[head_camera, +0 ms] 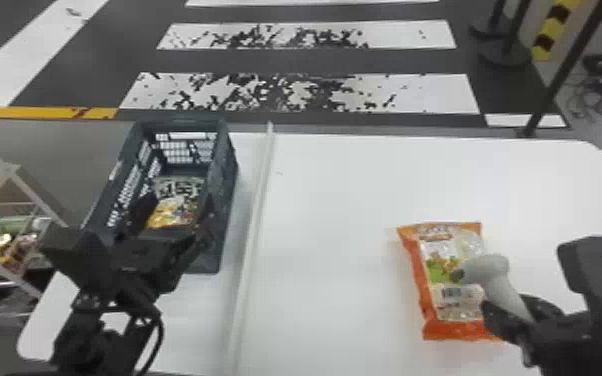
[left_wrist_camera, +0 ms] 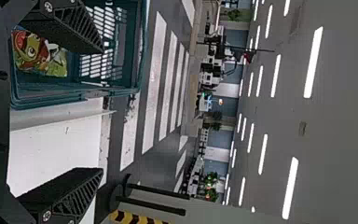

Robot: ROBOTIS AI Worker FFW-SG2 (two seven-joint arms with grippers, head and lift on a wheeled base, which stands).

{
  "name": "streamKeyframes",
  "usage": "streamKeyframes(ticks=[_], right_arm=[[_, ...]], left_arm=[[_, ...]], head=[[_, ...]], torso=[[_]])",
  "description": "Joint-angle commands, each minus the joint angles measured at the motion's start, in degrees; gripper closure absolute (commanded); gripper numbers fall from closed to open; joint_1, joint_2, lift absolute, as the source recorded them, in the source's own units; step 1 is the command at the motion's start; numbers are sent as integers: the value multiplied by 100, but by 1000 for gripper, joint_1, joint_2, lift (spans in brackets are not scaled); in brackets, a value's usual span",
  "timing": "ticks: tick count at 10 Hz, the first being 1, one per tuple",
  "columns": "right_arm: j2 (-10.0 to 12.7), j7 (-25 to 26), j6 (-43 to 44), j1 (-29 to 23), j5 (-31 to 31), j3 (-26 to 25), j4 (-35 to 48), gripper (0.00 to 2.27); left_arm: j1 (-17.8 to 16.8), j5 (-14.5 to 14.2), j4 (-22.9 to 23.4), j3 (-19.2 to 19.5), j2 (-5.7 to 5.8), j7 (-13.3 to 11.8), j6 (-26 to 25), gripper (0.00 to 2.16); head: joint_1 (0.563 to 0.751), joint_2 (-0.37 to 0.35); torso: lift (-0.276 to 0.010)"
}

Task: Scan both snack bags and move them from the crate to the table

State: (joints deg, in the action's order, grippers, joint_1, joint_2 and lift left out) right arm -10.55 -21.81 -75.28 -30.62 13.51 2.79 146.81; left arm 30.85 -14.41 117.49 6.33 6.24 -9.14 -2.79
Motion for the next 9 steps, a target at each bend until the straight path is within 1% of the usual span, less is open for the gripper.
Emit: streamKeyframes(ticks=[1,3,4,5,6,7,9], right_arm=[[18,45,430,65,-349,-560,-206,2246],[27,98,1256,293,-727,-1360,-856,2246],[27,89,1854,390,-894,-1685,-1295,2246],[27,80,2364,495,-1069,-1931,-1717,2246],[18,71,2979,680,-1104,-2116,-2341,2246],[-17,36,3295,909,-1184,-2256,-2939,2246],[-184,19,3893,1242,-1342,-2370,-3897,2246]], left_arm=[[0,0,2,0,0,0,2,100],[0,0,2,0,9,0,2,100],[0,0,2,0,9,0,-16,100],[0,0,2,0,9,0,-16,100],[0,0,2,0,9,0,-16,100],[0,0,28,-9,9,0,-16,100],[0,0,46,-18,9,-9,-33,100]], head=[[695,58],[695,-11],[695,-34],[695,-78],[695,-113],[695,-143],[695,-184]], torso=[[-88],[-88],[-88],[-88],[-88],[-88],[-88]])
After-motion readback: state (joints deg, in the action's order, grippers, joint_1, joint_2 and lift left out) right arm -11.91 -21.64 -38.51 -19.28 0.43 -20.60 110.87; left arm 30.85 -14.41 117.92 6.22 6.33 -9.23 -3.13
